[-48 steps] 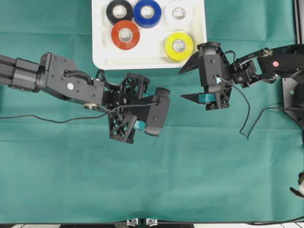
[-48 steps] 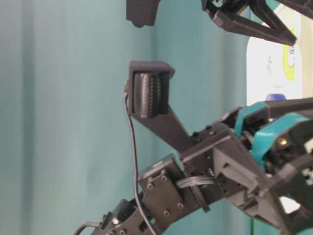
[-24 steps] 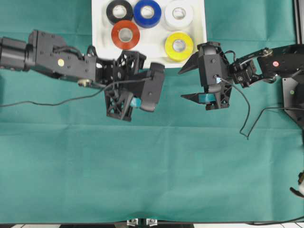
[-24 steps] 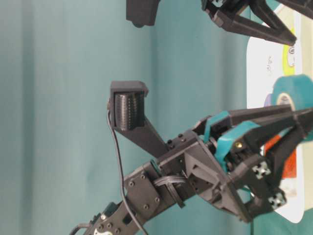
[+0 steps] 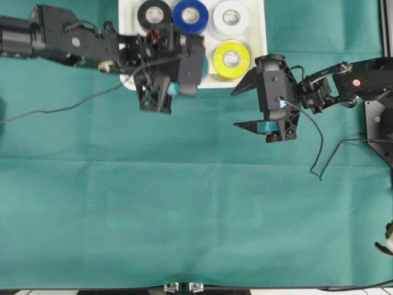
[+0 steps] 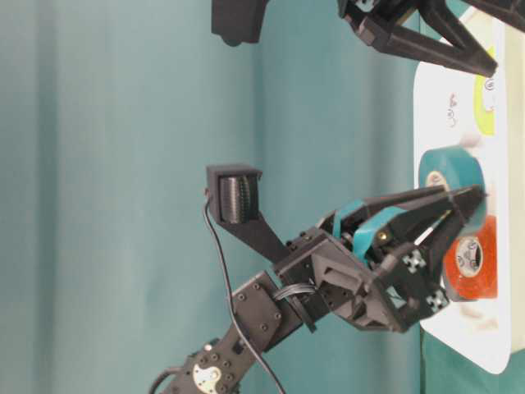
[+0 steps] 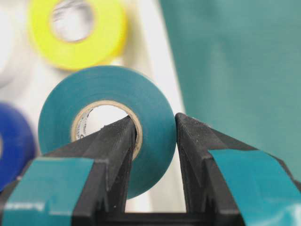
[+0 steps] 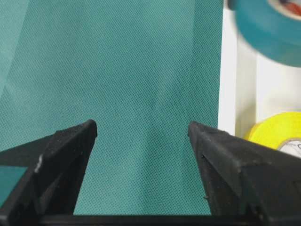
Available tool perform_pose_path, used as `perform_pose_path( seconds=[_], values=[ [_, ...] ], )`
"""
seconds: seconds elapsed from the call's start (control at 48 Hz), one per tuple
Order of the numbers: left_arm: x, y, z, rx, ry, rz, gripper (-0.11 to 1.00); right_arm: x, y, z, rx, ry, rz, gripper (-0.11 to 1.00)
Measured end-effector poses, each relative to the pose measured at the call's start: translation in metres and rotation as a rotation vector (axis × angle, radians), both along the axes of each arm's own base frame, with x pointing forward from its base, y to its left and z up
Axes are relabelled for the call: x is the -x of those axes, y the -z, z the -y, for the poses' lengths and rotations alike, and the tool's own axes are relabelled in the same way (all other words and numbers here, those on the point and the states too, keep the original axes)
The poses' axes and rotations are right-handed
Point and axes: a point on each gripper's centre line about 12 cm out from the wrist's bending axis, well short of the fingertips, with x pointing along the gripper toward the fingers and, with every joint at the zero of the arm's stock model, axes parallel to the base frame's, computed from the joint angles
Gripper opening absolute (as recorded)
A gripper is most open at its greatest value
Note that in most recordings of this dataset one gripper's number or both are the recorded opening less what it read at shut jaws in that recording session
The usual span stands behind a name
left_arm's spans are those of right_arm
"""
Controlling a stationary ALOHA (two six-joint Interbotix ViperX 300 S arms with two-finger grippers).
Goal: Put the tape alternately from left to right into the white case.
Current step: 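Lift the teal roll and carry it into the tray's center, then release the teal roll and raise the left gripper out of the tray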
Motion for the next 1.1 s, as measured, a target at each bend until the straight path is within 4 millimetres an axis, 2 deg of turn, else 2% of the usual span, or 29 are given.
perform_pose_path(
  seconds=[0.334,0.813,0.917,0.98,1.063,1.105],
  values=[
    [0.000,-0.002,-0.017,-0.023,-0.031,0.071,-0.04,0.001,0.001,0.000,0.000,0.001,-0.006,0.86],
    [-0.001,0.003,-0.017,-0.061,0.011,0.062,-0.03,0.002,0.002,0.000,0.000,0.001,-0.007,0.86],
    [-0.002,0.002,-0.017,-0.064,0.010,0.074,0.11,0.002,0.002,0.000,0.000,0.001,-0.007,0.86],
    [-0.002,0.001,-0.017,-0.065,0.010,0.080,0.25,0.001,0.001,0.000,0.000,0.001,-0.006,0.86],
    [-0.003,0.001,-0.018,-0.067,0.009,0.084,0.49,0.002,0.002,0.000,-0.001,0.002,-0.007,0.86],
    [-0.002,0.002,-0.017,-0.067,0.011,0.082,0.53,0.002,0.002,0.000,-0.001,0.002,-0.007,0.86]
  ],
)
